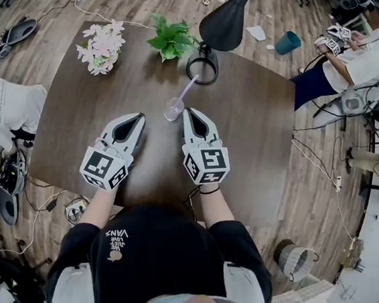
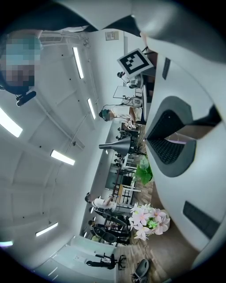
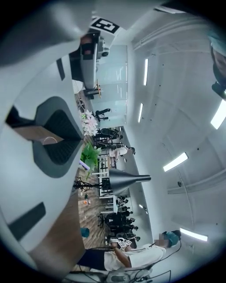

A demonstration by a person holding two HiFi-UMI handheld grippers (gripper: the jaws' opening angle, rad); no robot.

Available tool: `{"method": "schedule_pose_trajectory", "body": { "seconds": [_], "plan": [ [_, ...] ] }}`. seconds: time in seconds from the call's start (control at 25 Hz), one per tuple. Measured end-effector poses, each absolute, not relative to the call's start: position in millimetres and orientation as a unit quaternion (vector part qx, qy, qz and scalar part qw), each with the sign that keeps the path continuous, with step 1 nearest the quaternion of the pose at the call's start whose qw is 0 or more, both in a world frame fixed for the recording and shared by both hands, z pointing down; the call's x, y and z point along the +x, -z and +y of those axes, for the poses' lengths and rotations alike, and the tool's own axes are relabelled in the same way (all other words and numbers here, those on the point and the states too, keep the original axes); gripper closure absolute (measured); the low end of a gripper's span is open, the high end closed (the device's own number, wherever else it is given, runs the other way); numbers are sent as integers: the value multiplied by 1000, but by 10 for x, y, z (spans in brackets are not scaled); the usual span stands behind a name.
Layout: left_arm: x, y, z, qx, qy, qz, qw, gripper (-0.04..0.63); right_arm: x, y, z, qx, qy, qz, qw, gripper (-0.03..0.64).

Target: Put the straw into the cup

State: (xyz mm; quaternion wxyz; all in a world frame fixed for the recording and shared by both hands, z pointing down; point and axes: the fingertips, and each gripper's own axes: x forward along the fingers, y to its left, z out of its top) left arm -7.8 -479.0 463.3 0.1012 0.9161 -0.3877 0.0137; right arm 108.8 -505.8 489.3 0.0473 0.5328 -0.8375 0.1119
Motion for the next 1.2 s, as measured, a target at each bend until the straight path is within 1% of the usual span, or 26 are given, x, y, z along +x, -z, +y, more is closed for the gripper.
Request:
{"method": "schedule_pose_trajectory", "body": {
  "seconds": [0.68, 1.2],
  "plan": [
    [0, -4347, -4293, 931, -4, -357, 71, 584, 1031, -4594, -4297, 536, -95, -838, 47, 600],
    [-13, -4295, -4166, 933, -2, -355, 62, 584, 1038, -4525, -4133, 546, -89, -832, 41, 600]
  ]
}}
